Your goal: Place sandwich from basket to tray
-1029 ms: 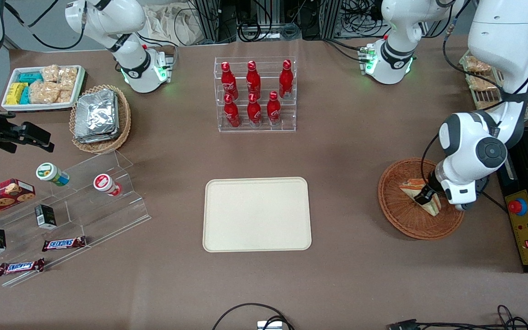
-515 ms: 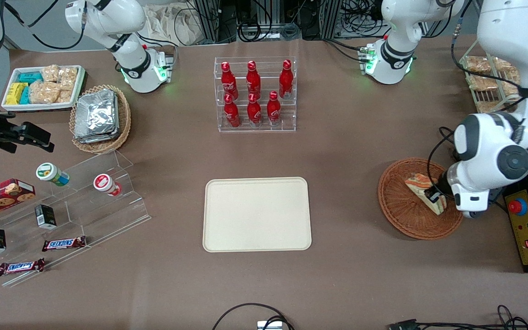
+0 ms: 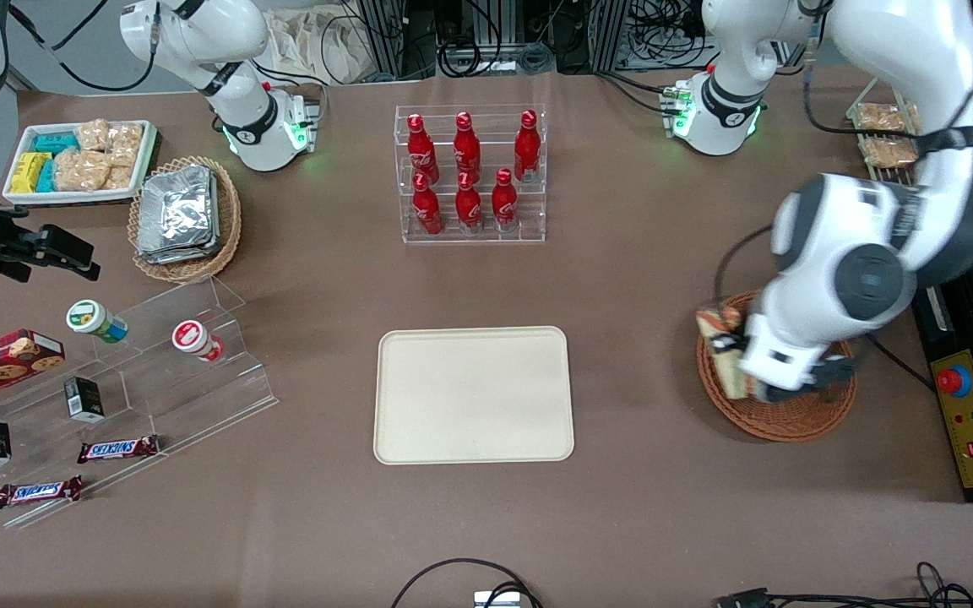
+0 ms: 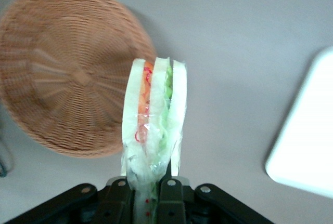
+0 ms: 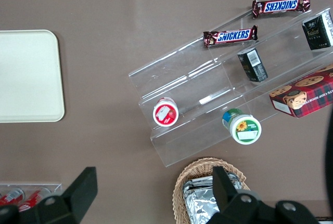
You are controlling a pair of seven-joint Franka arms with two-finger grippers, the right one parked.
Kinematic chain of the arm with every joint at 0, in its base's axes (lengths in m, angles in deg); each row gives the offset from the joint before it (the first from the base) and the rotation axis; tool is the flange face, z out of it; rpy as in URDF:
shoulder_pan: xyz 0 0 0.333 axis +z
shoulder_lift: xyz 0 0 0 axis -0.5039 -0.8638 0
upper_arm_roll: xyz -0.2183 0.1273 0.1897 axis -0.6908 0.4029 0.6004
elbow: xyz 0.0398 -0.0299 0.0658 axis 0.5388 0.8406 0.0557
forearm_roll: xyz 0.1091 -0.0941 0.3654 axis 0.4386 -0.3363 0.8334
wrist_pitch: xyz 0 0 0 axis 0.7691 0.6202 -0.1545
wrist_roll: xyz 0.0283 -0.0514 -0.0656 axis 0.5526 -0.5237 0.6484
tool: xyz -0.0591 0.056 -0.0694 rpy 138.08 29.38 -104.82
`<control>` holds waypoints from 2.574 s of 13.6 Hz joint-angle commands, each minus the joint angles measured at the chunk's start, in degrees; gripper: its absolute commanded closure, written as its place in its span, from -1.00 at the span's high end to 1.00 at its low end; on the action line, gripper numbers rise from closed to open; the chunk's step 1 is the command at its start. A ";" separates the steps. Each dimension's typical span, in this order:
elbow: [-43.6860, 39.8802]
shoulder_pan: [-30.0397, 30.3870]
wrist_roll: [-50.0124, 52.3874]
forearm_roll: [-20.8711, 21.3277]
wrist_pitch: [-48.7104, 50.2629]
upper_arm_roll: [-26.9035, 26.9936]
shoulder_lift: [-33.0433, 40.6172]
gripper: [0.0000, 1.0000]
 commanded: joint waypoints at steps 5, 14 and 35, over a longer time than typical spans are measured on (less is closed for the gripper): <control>-15.03 -16.21 6.80 -0.37 -7.02 1.00 -19.40 -1.00; -20.49 -17.54 8.75 -0.19 -16.63 1.08 -29.01 -0.25; 9.59 10.04 -27.09 -4.59 6.38 1.44 16.52 1.00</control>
